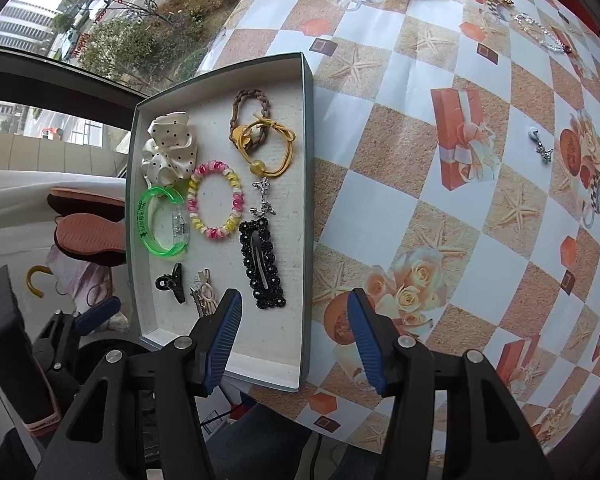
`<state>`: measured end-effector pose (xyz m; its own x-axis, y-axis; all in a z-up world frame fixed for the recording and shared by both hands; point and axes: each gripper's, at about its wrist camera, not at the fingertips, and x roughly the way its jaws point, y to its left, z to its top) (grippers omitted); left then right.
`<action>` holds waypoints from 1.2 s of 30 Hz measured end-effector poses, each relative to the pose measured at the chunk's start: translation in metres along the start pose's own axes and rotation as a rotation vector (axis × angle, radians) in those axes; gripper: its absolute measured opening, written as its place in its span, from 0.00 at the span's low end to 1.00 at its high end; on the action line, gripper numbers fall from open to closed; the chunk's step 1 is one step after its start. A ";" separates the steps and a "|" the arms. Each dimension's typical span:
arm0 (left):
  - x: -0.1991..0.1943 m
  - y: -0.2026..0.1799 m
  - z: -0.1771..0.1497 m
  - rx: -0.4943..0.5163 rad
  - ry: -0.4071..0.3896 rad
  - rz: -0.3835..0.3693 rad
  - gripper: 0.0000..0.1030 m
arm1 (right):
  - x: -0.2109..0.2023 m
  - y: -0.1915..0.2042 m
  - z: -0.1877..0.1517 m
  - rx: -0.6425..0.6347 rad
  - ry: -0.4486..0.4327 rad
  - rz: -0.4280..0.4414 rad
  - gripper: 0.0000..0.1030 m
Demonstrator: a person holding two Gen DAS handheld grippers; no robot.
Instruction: Organize jewelry
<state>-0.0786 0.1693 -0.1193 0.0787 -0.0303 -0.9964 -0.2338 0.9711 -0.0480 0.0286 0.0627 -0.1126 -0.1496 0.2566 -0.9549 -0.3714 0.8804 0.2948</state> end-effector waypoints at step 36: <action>-0.113 0.038 0.009 -0.147 -0.169 0.054 1.00 | -0.114 0.076 -0.003 -0.242 -0.301 -0.242 0.86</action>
<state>-0.0881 0.2118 -0.0081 0.2203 0.0730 -0.9727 -0.3800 0.9248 -0.0167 0.0143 0.0987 0.0191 0.2277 0.1906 -0.9549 -0.5718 0.8199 0.0273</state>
